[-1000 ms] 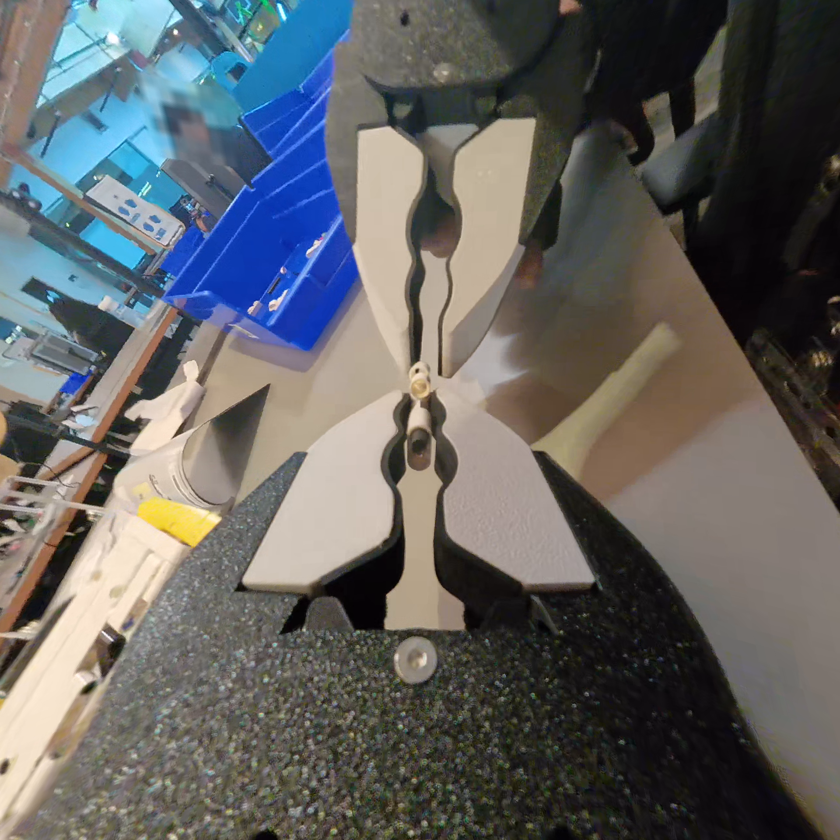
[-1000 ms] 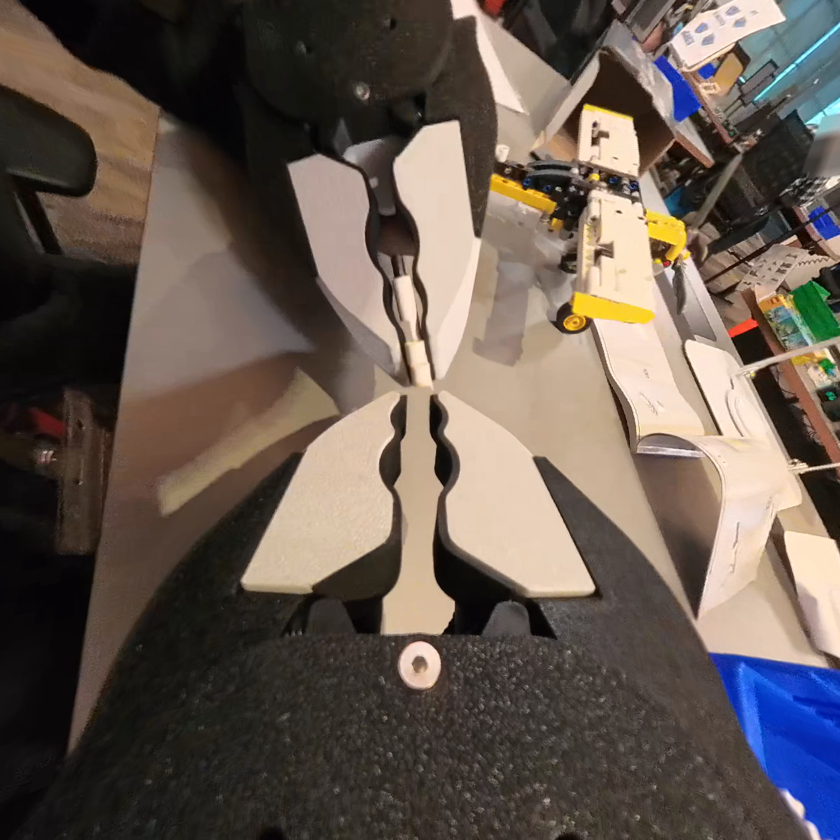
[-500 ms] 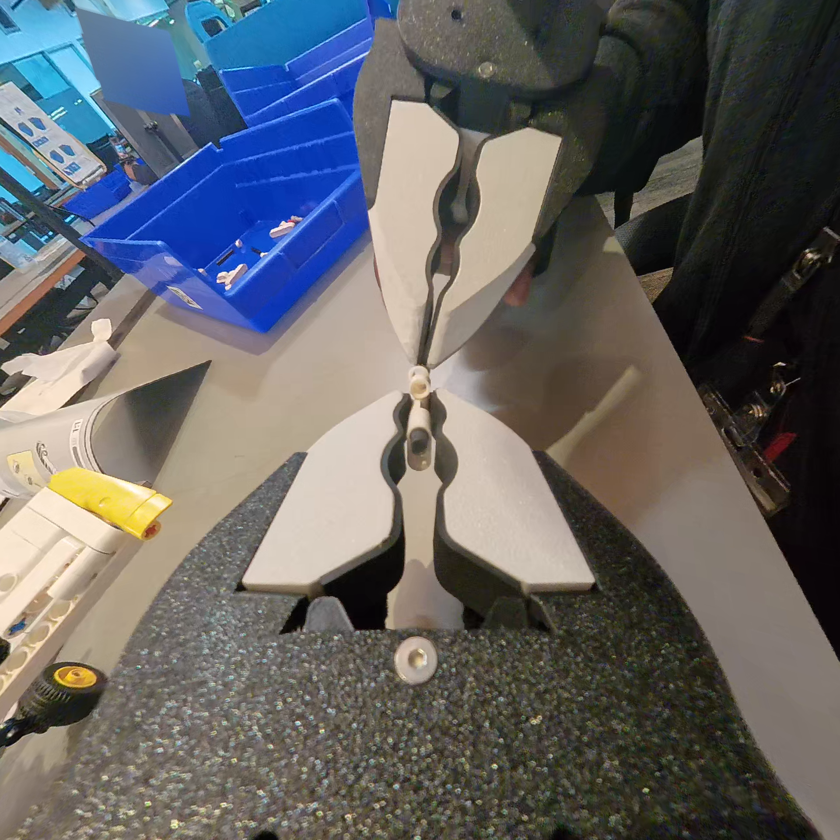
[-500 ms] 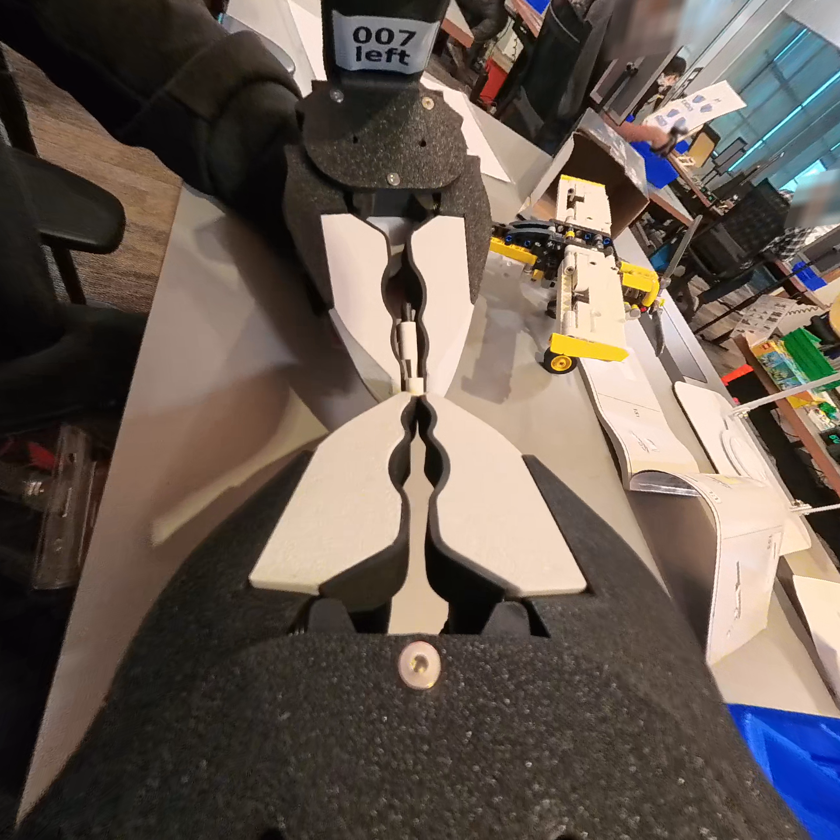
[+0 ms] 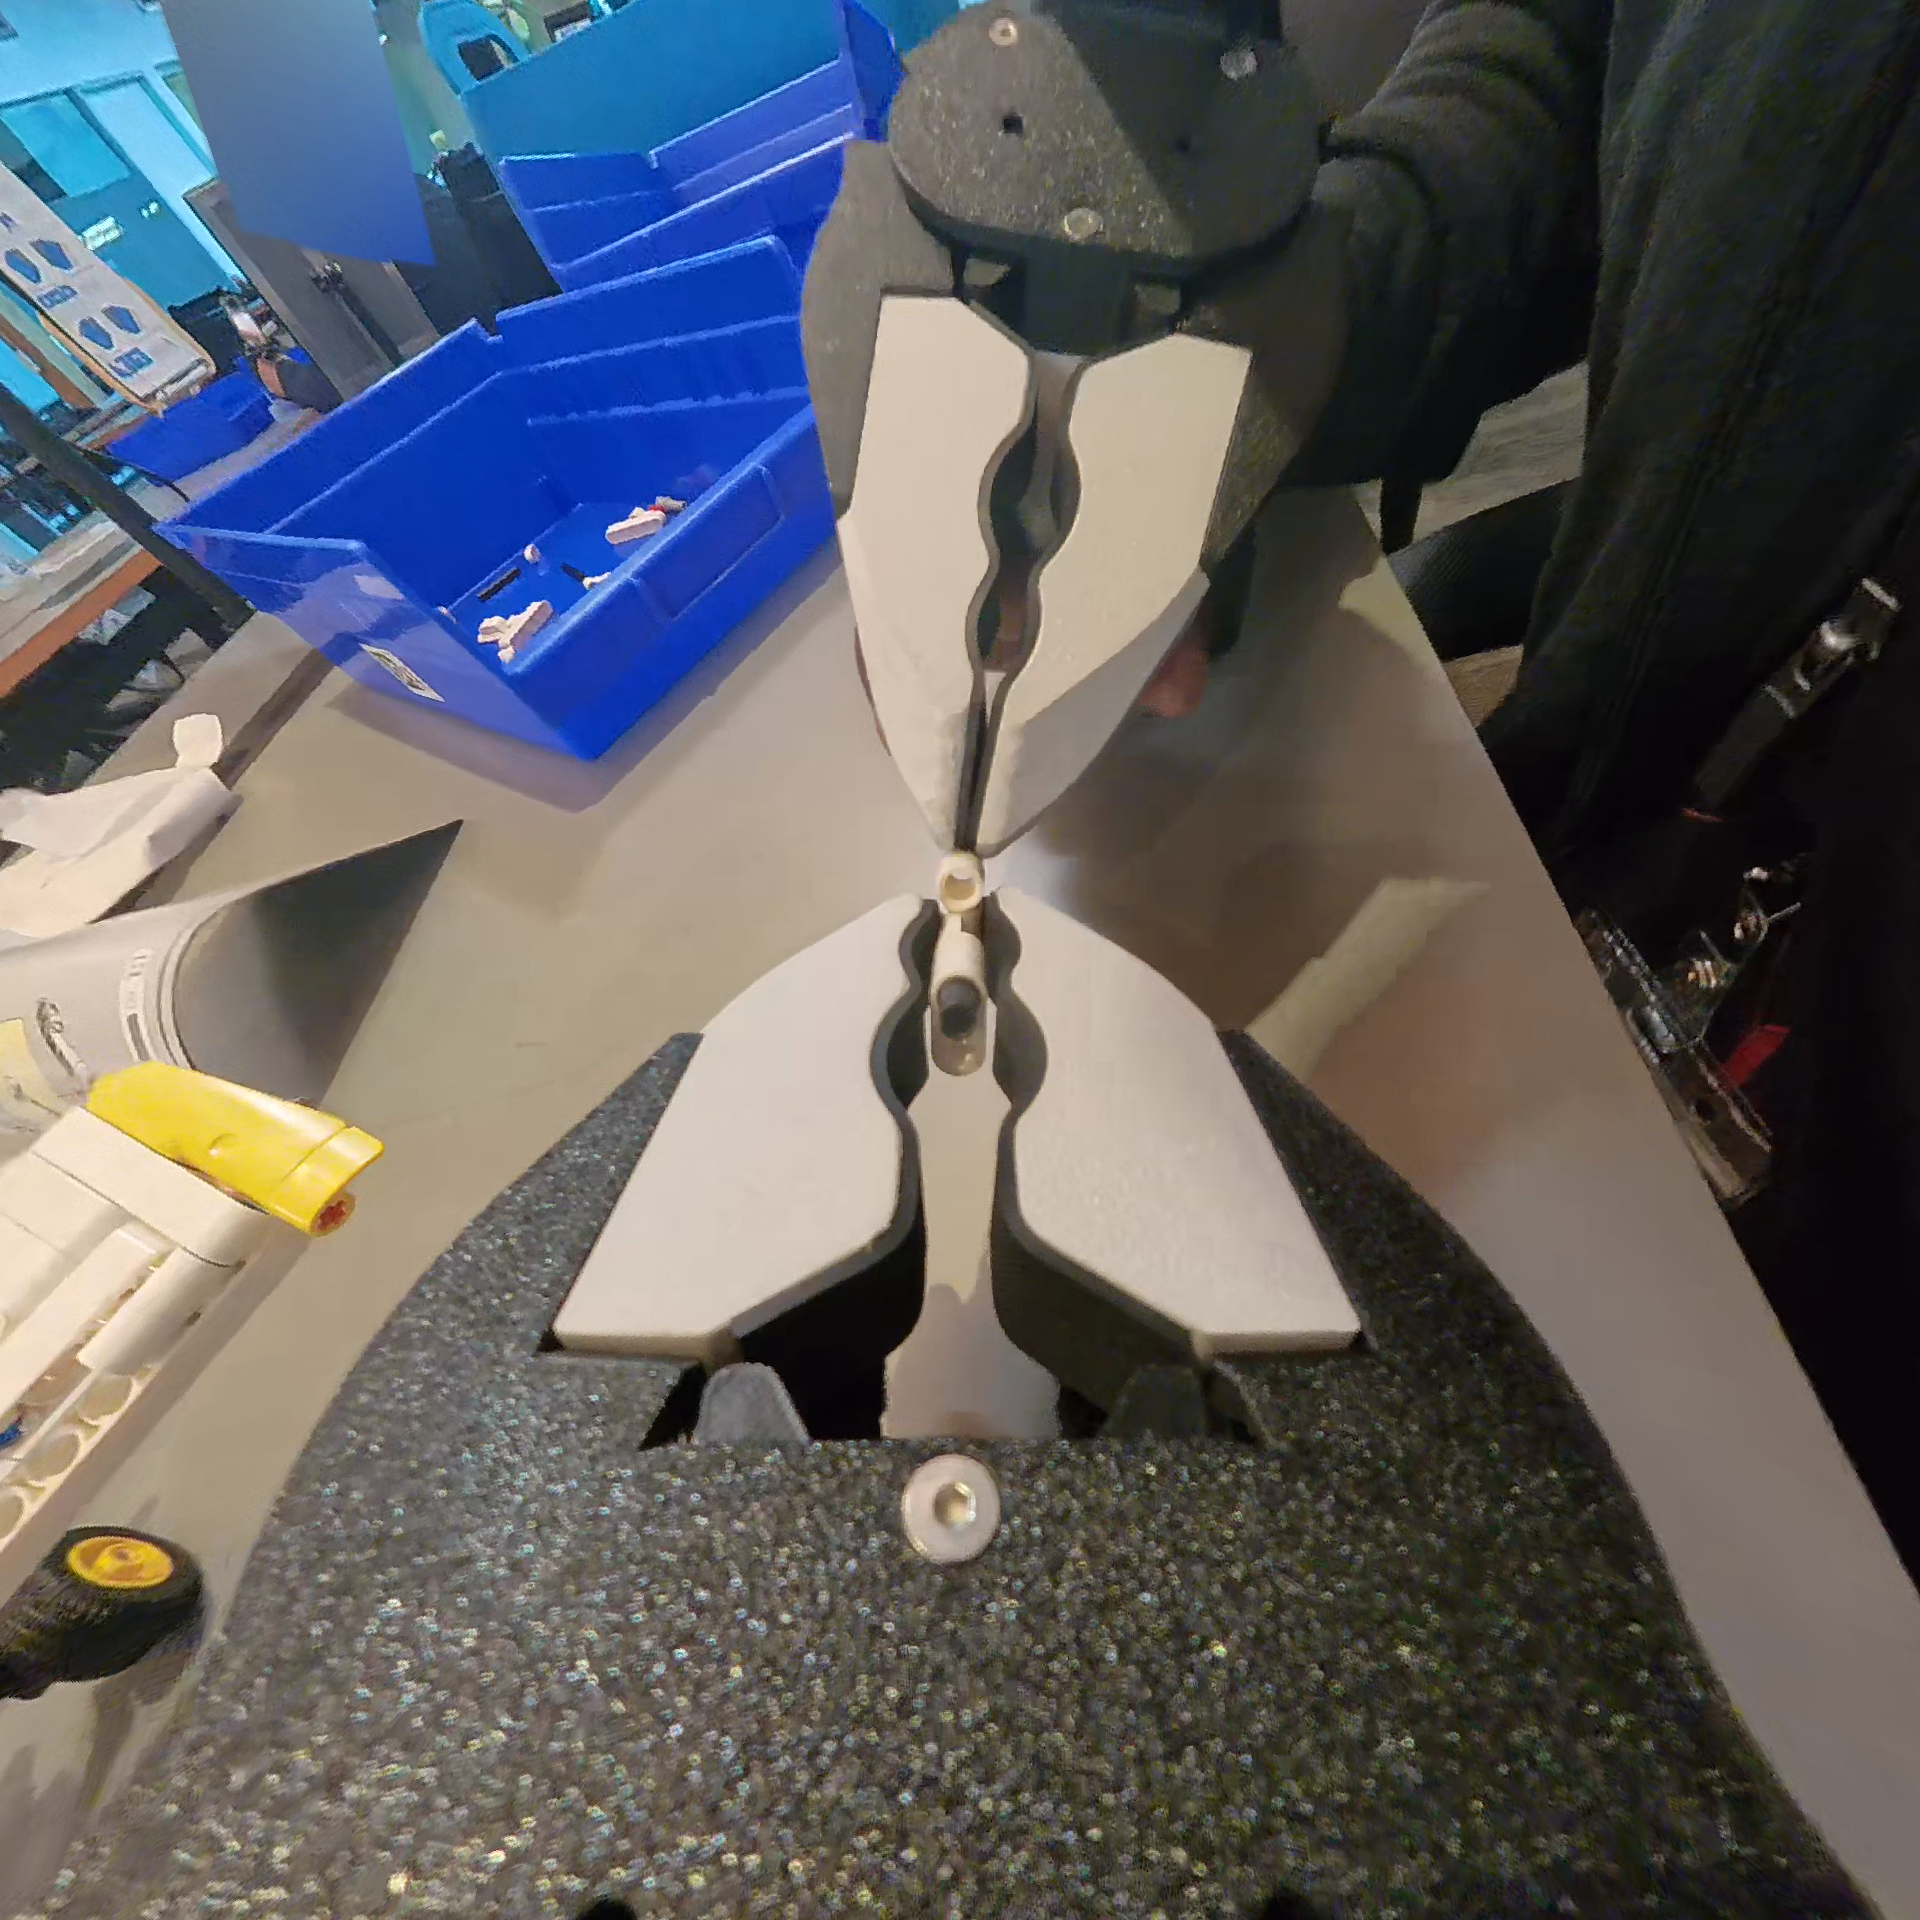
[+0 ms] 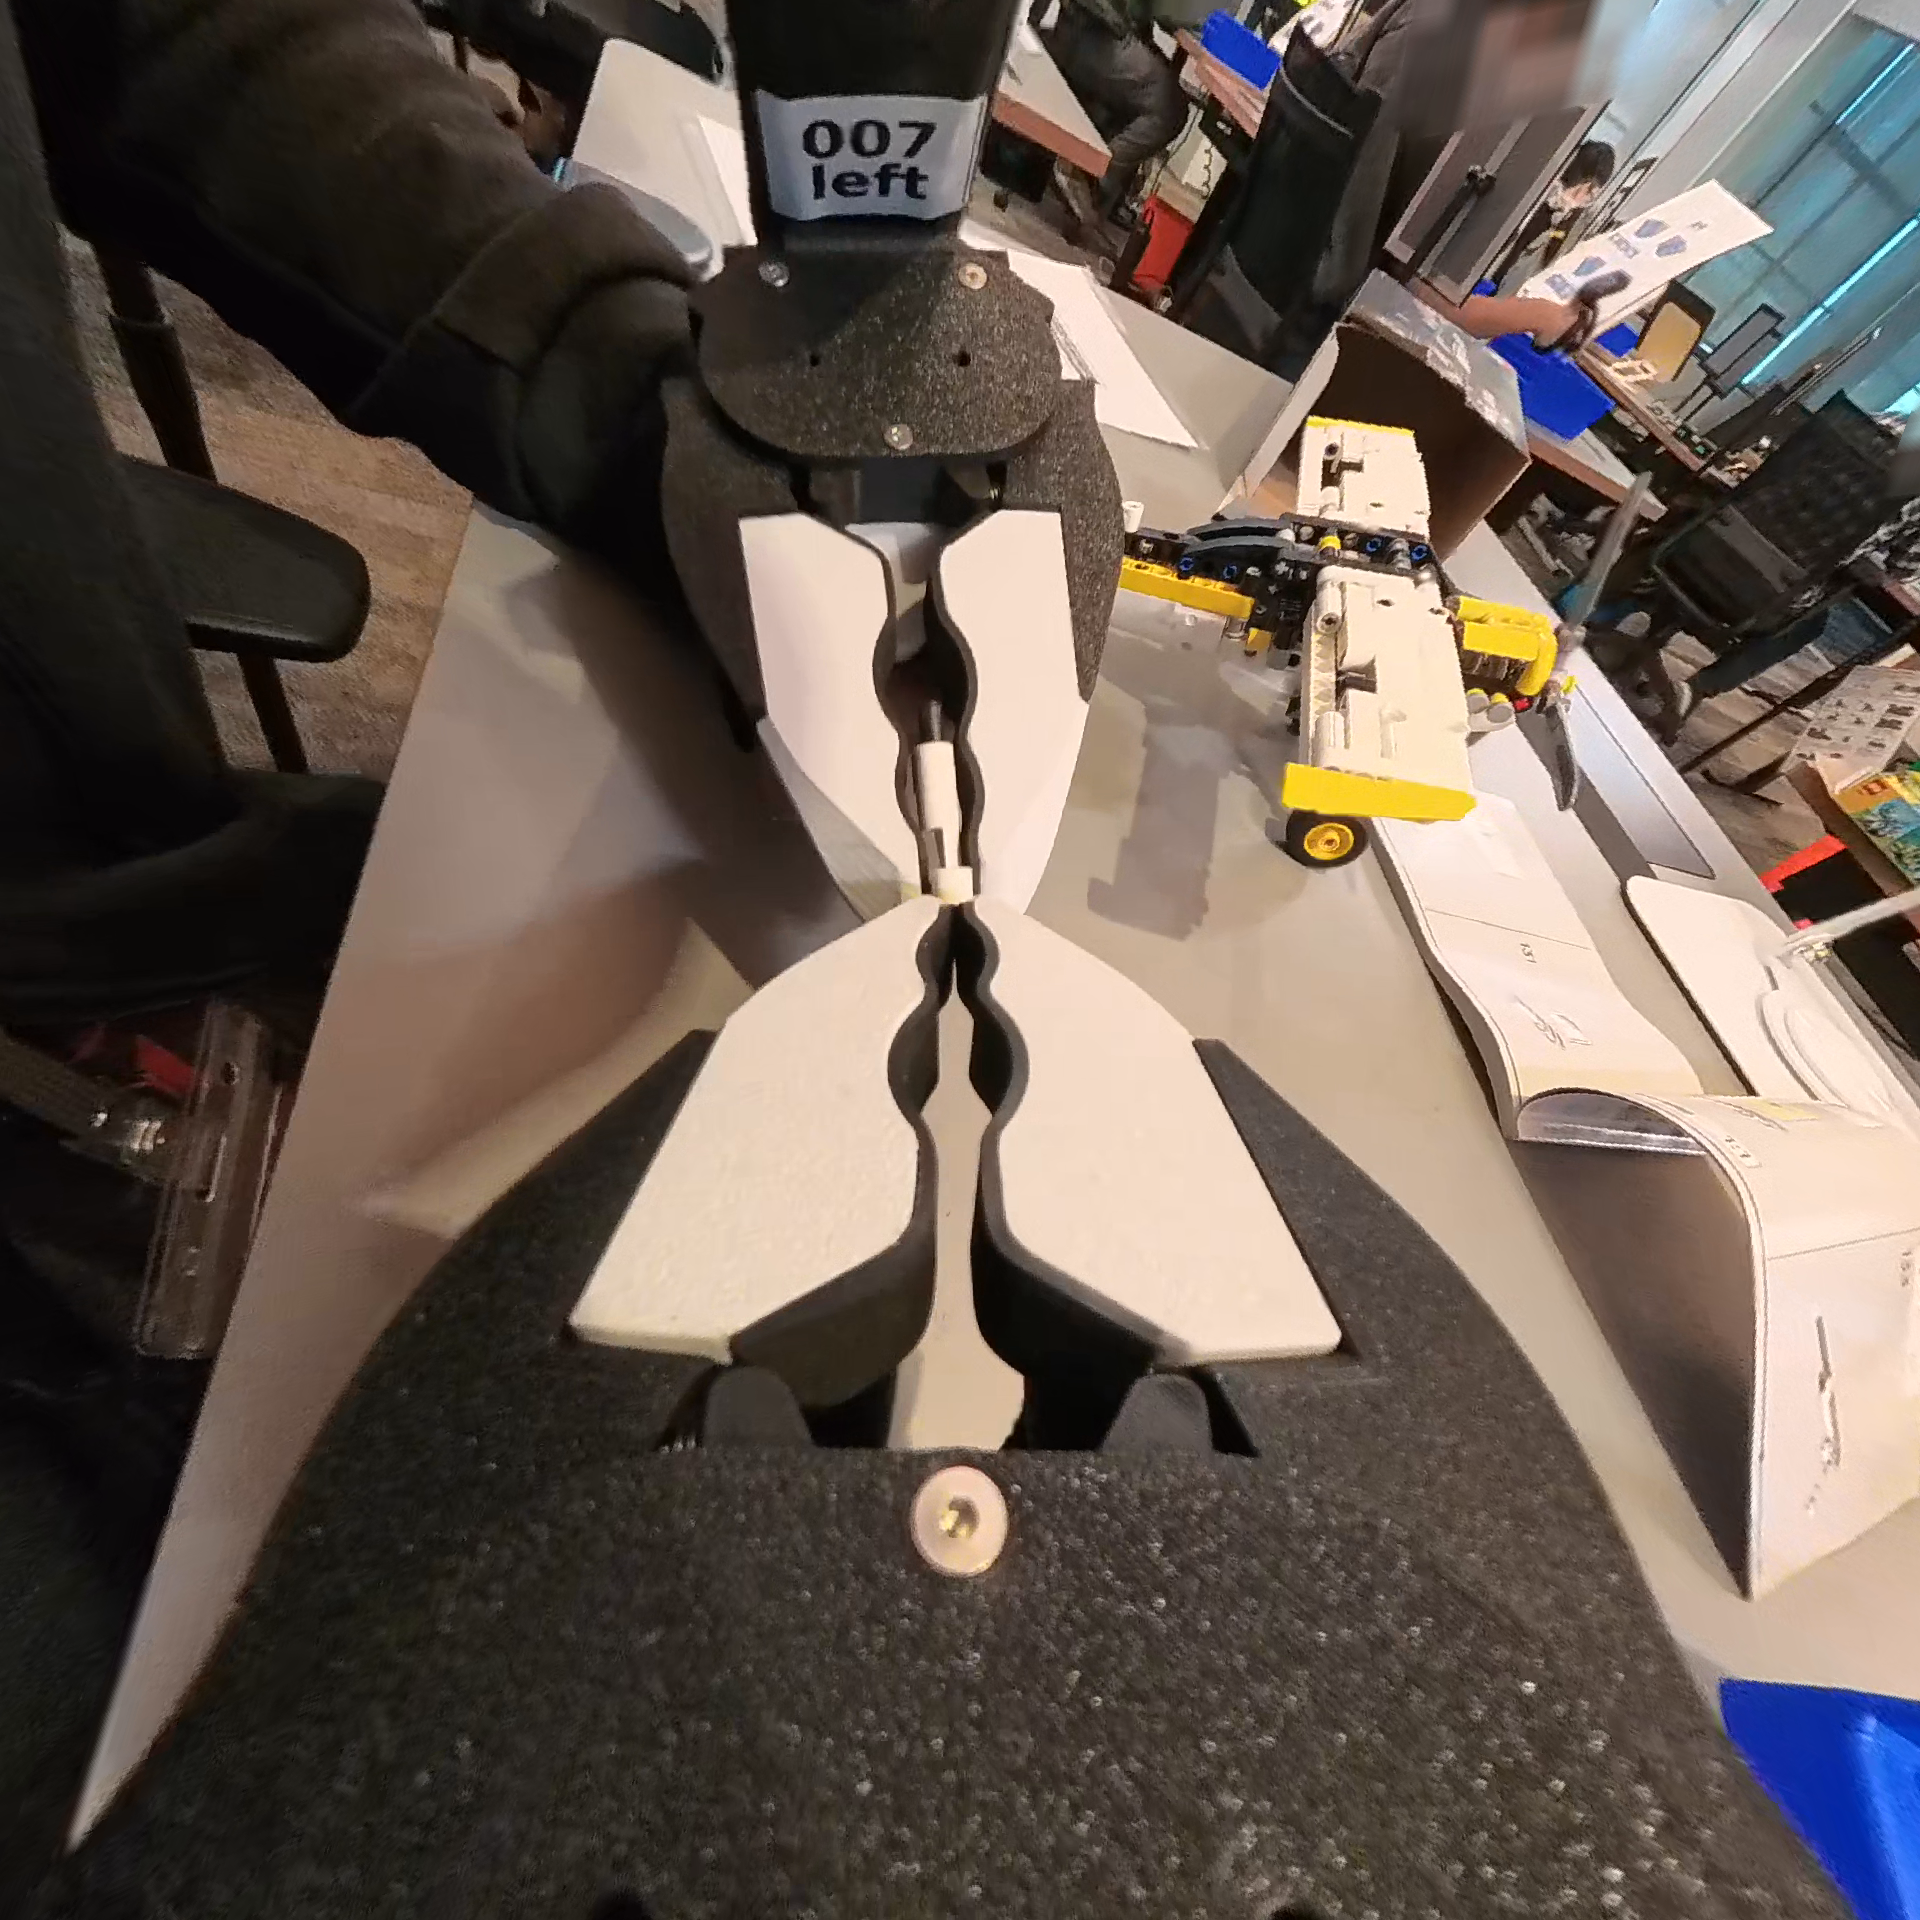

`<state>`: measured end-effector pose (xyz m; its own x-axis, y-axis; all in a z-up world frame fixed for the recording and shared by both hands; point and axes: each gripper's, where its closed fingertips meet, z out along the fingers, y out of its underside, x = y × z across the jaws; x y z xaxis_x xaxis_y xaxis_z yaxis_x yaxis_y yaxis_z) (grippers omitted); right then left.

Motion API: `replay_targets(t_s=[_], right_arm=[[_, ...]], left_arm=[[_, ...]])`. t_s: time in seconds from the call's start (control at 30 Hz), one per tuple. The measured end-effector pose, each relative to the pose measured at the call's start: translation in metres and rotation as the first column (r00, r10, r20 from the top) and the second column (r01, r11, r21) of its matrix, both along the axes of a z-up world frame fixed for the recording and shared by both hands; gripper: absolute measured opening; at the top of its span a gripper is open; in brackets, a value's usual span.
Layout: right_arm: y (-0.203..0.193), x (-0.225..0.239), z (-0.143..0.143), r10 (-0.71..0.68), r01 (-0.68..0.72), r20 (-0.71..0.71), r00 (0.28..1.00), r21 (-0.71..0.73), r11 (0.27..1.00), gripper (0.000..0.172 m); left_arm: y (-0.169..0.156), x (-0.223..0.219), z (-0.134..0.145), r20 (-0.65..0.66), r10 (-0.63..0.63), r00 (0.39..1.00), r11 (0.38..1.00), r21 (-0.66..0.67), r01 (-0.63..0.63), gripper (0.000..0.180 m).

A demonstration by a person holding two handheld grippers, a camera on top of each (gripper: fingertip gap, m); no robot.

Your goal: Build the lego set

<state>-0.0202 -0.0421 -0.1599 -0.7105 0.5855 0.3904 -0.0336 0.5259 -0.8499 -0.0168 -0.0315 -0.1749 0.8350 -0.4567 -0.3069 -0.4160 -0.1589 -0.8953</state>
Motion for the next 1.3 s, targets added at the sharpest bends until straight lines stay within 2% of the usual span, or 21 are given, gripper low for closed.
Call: replay_targets(t_s=[0.17, 0.23, 0.33, 0.57, 0.7, 1.3], right_arm=[[0.014, -0.008, 0.008, -0.029, 0.033, 0.032, 0.999, -0.133, 0.991, 0.006], [0.014, -0.007, 0.014, -0.008, 0.018, 0.052, 0.999, -0.197, 0.98, 0.008], [0.011, -0.007, 0.023, 0.022, -0.002, 0.075, 0.997, -0.258, 0.966, 0.009], [0.0, -0.006, 0.016, 0.072, -0.037, 0.143, 0.987, -0.237, 0.971, 0.008], [-0.002, -0.004, 0.017, 0.102, -0.05, 0.18, 0.978, -0.276, 0.96, 0.008], [-0.005, 0.001, 0.014, 0.181, -0.133, 0.184, 0.966, -0.245, 0.96, 0.007]], left_arm=[[0.003, -0.008, 0.015, 0.214, 0.025, 0.977, 1.0, -0.011, -0.023, 0.008], [0.003, -0.008, 0.017, 0.249, 0.022, 0.968, 1.0, -0.015, -0.019, 0.008], [0.004, -0.005, 0.017, 0.247, 0.013, 0.969, 1.0, -0.016, -0.01, 0.008], [0.002, 0.0, 0.018, 0.228, -0.008, 0.974, 1.0, 0.011, 0.006, 0.008], [0.0, 0.002, 0.019, 0.231, -0.023, 0.973, 1.0, 0.015, 0.02, 0.008], [-0.002, 0.007, 0.016, 0.244, -0.072, 0.967, 0.997, -0.013, 0.077, 0.007]])
